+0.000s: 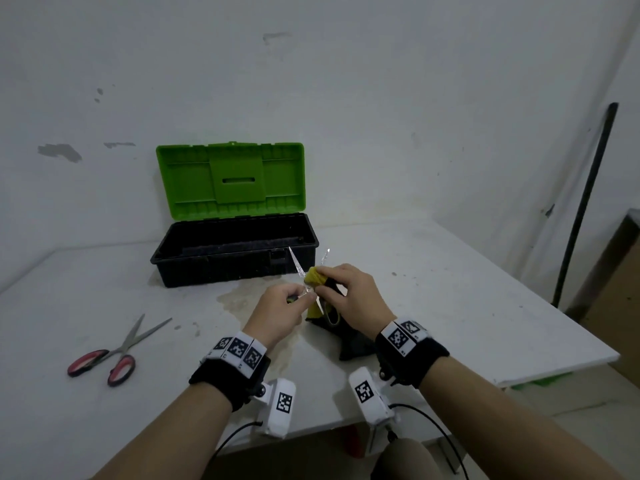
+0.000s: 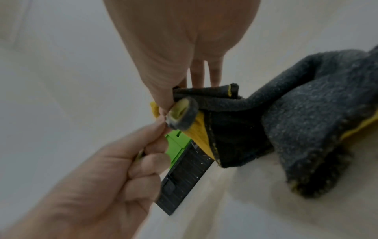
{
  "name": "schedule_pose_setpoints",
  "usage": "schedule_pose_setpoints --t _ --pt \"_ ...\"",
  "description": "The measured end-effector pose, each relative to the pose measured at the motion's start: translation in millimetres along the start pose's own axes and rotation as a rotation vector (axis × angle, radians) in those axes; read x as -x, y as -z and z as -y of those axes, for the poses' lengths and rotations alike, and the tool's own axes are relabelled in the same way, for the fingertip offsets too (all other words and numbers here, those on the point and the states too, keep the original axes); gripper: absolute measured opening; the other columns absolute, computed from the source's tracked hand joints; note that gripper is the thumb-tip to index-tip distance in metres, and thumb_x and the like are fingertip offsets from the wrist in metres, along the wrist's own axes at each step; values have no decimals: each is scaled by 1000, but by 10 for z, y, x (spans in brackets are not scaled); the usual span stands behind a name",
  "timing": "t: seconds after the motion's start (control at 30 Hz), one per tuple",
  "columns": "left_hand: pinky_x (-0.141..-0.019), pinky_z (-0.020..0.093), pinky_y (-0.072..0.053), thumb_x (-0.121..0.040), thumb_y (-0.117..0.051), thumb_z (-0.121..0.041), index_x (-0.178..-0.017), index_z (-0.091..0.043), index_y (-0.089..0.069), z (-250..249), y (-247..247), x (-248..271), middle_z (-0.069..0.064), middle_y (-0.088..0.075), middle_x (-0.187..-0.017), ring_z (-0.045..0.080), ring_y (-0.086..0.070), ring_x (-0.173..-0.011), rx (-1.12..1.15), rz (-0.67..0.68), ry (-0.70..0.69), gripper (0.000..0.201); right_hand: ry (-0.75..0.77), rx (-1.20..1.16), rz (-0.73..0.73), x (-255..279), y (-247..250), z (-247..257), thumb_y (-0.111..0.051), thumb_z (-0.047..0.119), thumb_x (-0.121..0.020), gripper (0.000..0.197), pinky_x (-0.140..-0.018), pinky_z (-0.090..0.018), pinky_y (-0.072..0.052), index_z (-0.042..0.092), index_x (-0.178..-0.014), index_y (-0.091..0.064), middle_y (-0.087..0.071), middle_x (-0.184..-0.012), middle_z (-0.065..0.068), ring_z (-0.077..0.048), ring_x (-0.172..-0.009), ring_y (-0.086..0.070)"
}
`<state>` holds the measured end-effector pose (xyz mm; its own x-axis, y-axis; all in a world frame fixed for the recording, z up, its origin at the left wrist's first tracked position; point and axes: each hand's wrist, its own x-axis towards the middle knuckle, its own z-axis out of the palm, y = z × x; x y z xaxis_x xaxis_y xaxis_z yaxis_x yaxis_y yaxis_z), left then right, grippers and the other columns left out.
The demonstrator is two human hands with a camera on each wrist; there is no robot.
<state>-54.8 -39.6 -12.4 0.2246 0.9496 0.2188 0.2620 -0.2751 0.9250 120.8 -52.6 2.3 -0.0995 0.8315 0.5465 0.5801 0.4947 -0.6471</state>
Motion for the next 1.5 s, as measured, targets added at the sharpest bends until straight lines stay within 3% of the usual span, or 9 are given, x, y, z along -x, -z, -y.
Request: schedule_pose_setpoints --t 0.2,0.33,0.5,0.7,0.87,0.97,1.17,1.37,1.5 --pt "-45 18 -36 -94 -66 -35 -82 -2 -63 -14 20 13 0 -46 -65 11 -44 -51 -38 9 17 35 81 -14 12 0 87 68 -55 8 -90 19 -75 -28 -55 21 -102 -60 -69 -95 7 -9 -82 -65" --pt "-46 18 -37 -93 -67 -32 -68 -15 -58 -39 54 26 -4 -46 -61 11 -45 -52 -65 11 -10 32 184 109 23 -21 164 98 -56 15 -94 11 -78 -28 -51 19 -105 -58 -66 -96 5 -8 -87 -61" --pt "-60 35 -46 -90 -69 -39 -63 -23 -55 15 63 7 -6 -52 -61 14 -51 -56 -158 38 -55 34 230 229 151 18 148 83 -60 24 -95 10 -74 -30 -50 19 -104 -59 -66 -96 3 -14 -85 -62" --pt "-63 37 -44 -91 -69 -39 -64 -22 -59 14 40 11 -7 -52 -62 14 -49 -58 -143 30 -39 33 252 207 55 33 109 45 -66 23 -92 16 -75 -26 -52 20 -107 -72 -68 -89 0 -13 -80 -63" --pt "-64 32 -45 -92 -68 -41 -66 -26 -63 18 67 63 -9 -56 -64 11 -51 -58 -177 52 -32 31 71 250 -123 -158 257 -39 -66 22 -91 14 -79 -35 -51 18 -102 -74 -70 -87 -2 -16 -80 -63" --pt "-58 28 -44 -92 -67 -40 -77 -16 -70 20 74 75 -2 -58 -67 9 -49 -53 -130 71 10 29 77 225 -206 -201 340 -3 -66 20 -91 12 -81 -29 -51 20 -99 -74 -72 -91 3 -10 -83 -64" --pt "-52 24 -41 -92 -69 -36 -69 -21 -64 -74 62 55 -12 -52 -55 10 -48 -50 -155 63 -3 28 186 234 95 -19 163 148 -61 21 -94 13 -75 -23 -48 23 -99 -72 -65 -85 1 -13 -78 -61" --pt "-60 32 -44 -92 -68 -40 -72 -20 -67 -33 119 63 -3 -55 -65 13 -50 -57 -205 81 -15 29 -11 343 -85 -268 357 -12 -59 21 -93 14 -80 -31 -48 18 -100 -72 -68 -90 -3 -19 -85 -61" --pt "-56 30 -42 -92 -68 -39 -75 -14 -68 -25 118 46 -1 -56 -63 13 -47 -53 -119 76 41 31 134 243 -11 -109 244 126 -61 22 -93 11 -78 -20 -45 21 -100 -70 -66 -90 2 -11 -82 -60"
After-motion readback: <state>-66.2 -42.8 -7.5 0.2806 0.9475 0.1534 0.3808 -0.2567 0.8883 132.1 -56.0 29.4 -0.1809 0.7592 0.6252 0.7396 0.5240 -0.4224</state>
